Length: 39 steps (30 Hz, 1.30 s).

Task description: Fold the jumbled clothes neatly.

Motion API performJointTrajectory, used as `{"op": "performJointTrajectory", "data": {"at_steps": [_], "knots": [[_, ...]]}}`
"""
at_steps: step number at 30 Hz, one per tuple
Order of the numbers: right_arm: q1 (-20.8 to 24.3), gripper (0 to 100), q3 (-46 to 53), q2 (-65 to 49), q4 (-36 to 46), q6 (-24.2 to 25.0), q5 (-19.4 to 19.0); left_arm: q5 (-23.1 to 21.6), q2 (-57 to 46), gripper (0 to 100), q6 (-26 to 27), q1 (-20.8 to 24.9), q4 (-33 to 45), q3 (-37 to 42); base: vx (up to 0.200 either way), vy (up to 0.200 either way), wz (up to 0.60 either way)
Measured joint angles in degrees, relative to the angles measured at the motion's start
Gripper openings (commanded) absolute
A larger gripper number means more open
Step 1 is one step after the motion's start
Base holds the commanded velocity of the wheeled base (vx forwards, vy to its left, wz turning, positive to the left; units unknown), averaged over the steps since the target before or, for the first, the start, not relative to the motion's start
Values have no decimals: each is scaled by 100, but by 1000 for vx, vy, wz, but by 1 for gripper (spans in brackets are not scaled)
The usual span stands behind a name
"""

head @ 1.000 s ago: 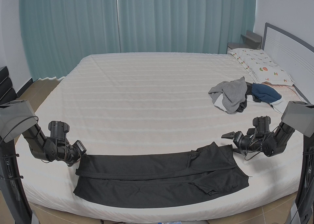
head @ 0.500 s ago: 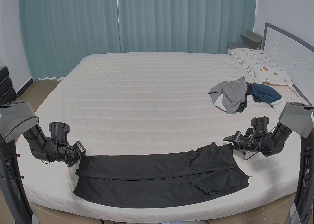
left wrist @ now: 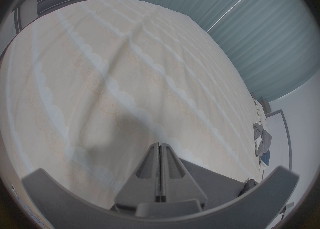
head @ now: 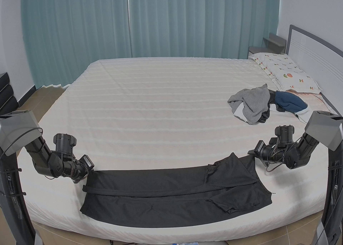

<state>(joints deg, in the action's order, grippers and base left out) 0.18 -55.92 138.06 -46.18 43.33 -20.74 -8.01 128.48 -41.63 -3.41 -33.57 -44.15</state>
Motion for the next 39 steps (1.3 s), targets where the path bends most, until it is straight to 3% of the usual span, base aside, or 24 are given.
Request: {"op": "performJointTrajectory", "data": {"at_steps": [3,4,16,21,31,39], "knots": [[-2,0,-15,20,-2,0,11,2,0,0,4,0,0,11,0,0,0],[-5,100,-23,28,0,0,11,2,0,100,4,2,0,15,0,0,0],[2,100,162,-258,6,-22,-48,-90,-26,100,-30,-17,-20,69,0,0,0],[91,100,462,-639,-11,-134,-250,-244,-59,100,-126,-69,-15,99,0,0,0],[155,100,1281,-942,-602,-1189,-1172,-692,-196,100,-341,-223,0,113,0,0,0],[279,100,1408,-658,-656,-1604,-1239,-709,-235,100,-341,-245,-1,111,0,0,0]]}}
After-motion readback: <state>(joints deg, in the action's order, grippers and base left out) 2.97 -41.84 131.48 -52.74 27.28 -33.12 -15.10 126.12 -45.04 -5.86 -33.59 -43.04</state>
